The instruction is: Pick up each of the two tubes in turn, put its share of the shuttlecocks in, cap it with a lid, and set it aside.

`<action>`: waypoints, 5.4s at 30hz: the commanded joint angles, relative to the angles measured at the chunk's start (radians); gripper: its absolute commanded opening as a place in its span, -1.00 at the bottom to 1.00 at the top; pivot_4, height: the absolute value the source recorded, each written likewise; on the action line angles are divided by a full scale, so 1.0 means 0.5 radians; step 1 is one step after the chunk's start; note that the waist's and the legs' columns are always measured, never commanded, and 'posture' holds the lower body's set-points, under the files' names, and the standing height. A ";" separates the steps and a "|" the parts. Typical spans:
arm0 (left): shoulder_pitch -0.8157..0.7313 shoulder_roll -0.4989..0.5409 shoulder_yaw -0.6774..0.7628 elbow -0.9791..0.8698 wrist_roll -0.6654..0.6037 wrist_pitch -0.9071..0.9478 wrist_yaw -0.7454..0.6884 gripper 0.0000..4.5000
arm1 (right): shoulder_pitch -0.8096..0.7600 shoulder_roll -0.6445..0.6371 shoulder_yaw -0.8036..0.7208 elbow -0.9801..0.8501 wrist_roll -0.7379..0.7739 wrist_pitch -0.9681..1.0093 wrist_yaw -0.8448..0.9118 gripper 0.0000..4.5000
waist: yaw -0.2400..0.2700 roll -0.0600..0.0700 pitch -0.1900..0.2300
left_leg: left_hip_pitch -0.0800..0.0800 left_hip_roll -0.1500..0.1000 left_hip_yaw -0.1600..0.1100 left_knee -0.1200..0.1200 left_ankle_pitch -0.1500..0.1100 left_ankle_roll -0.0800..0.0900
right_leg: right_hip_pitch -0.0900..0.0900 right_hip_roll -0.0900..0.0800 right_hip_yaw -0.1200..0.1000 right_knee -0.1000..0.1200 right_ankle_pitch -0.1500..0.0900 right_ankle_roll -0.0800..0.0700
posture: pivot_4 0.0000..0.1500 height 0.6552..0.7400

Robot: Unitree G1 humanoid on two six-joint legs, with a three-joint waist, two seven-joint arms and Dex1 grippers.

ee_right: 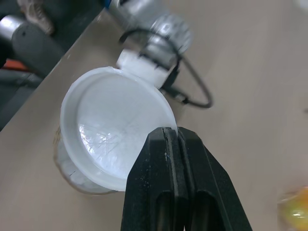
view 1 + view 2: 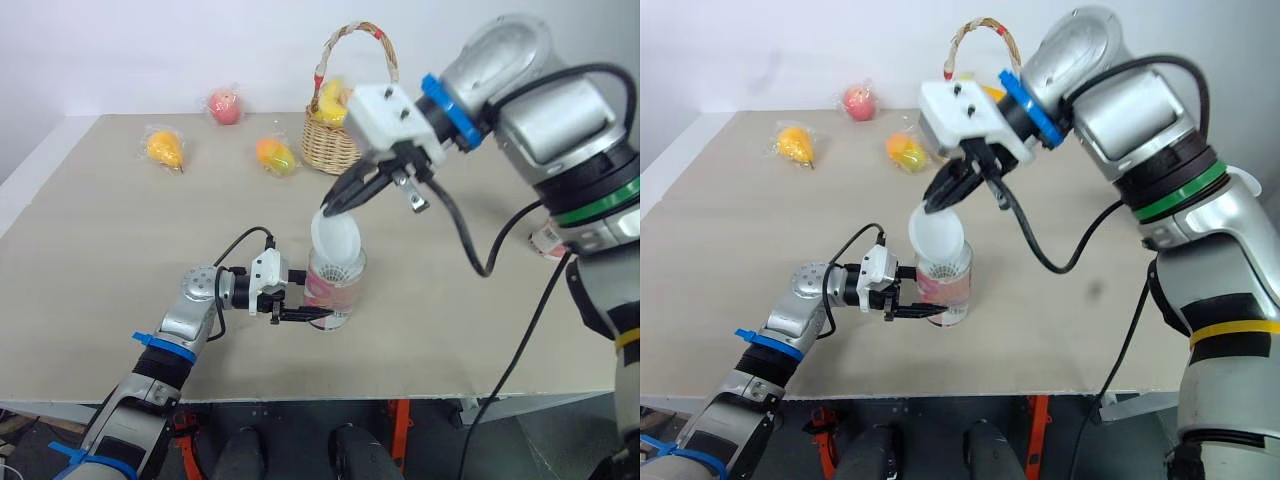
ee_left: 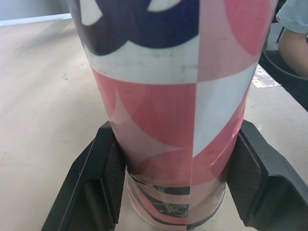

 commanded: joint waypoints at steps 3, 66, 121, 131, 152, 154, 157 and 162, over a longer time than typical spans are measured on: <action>0.007 0.055 0.003 0.052 0.066 0.008 0.013 0.13 | -0.018 -0.061 0.089 -0.079 0.057 -0.053 0.077 -0.97 | -0.003 0.000 0.000 | 0.000 0.000 0.001 0.000 0.000 0.000 | 0.000 0.000 0.001 0.000 -0.001 -0.001 | 1.00 1.00; -0.031 0.099 0.004 0.137 0.062 -0.023 -0.003 0.13 | 0.448 -0.040 -0.506 -0.285 0.043 0.450 0.054 -0.85 | -0.005 -0.003 -0.001 | 0.002 0.004 0.001 -0.001 -0.001 0.001 | -0.001 0.002 -0.002 0.000 0.000 -0.007 | 1.00 1.00; 0.003 0.113 0.026 0.126 0.067 -0.040 0.026 0.13 | 0.902 0.248 -0.234 -0.448 -0.710 0.062 0.069 -0.97 | -0.007 -0.022 -0.056 | 0.035 0.005 0.005 -0.027 -0.002 -0.001 | 0.014 0.002 -0.002 0.000 -0.013 -0.025 | 1.00 1.00; 0.019 0.110 0.029 0.104 0.049 -0.037 0.011 0.13 | 1.001 -0.002 -1.053 -0.606 -0.037 0.673 0.022 -0.21 | 0.009 -0.019 -0.047 | 0.018 0.003 0.000 -0.027 -0.003 -0.002 | 0.005 0.002 -0.003 -0.001 -0.016 -0.018 | 1.00 1.00; -0.111 0.132 0.190 -0.122 -0.171 0.251 -0.055 0.98 | 2.368 -0.072 -1.478 -1.406 0.108 0.878 -0.888 0.52 | 0.006 -0.016 -0.036 | 0.003 -0.006 -0.012 -0.021 -0.019 -0.004 | 0.005 0.000 -0.006 -0.005 -0.031 -0.001 | 1.00 1.00; -0.053 0.206 0.204 -0.227 -0.195 0.285 -0.110 1.00 | 2.413 -0.088 -1.424 -1.433 0.083 0.878 -0.899 0.74 | 0.002 -0.015 -0.032 | 0.003 -0.006 -0.012 -0.021 -0.019 -0.004 | 0.004 0.000 -0.006 -0.005 -0.032 -0.001 | 1.00 1.00; 0.071 0.396 0.199 -0.406 -0.281 0.501 -0.254 1.00 | 2.441 -0.098 -1.392 -1.430 0.090 0.888 -0.890 0.99 | -0.002 -0.013 -0.030 | 0.003 -0.005 -0.012 -0.021 -0.019 -0.004 | 0.004 0.001 -0.006 -0.005 -0.032 -0.002 | 1.00 1.00; 0.223 0.597 0.315 -0.532 -0.328 0.574 -0.251 1.00 | 2.397 -0.040 -1.340 -1.380 0.099 0.894 -0.916 0.99 | 0.002 -0.016 -0.022 | 0.004 -0.004 -0.014 -0.020 -0.019 -0.004 | 0.005 0.001 -0.009 -0.005 -0.032 -0.003 | 1.00 1.00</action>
